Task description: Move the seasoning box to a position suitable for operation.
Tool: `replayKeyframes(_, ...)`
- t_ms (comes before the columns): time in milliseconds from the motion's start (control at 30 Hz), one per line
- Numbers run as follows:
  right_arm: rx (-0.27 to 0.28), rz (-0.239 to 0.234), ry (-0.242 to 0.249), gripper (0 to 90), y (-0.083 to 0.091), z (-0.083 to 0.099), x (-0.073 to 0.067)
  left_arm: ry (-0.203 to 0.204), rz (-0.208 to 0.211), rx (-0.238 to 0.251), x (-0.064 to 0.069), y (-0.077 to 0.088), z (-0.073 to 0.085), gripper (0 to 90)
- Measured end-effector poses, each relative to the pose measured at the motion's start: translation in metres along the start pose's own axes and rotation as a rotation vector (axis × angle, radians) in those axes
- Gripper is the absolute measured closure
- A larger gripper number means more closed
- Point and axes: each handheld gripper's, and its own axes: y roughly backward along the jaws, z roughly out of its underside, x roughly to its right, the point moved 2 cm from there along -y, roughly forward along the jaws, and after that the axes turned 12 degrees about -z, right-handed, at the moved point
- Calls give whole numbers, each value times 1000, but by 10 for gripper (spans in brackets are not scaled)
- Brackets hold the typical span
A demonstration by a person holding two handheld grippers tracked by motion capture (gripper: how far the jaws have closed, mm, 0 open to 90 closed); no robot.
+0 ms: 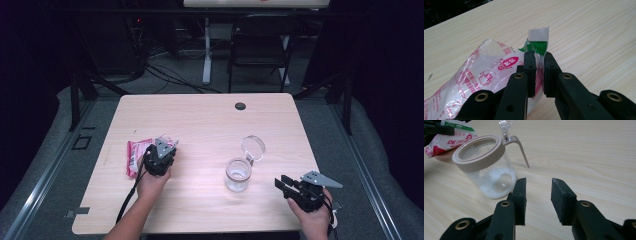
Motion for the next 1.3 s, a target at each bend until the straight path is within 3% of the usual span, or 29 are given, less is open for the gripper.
replayKeyframes(333, 8, 0, -2, 649, -1, 0, -1, 113, 27, 22, -26, 16, -5, 900)
replayKeyframes(633, 10, -4, 7, 650, -2, -2, -1, 165, 9, 44, -54, 33, -10, 900)
replayKeyframes(867, 24, -7, 6, 648, -2, -4, -2, 173, -23, 56, -71, 48, -10, 900)
replayKeyframes(1033, 24, -20, 13, 649, -6, -6, -4, 140, -56, 51, -81, 56, -15, 900)
replayKeyframes(1300, 21, -28, 18, 649, -10, -8, -4, 112, -106, 85, -104, 73, -39, 900)
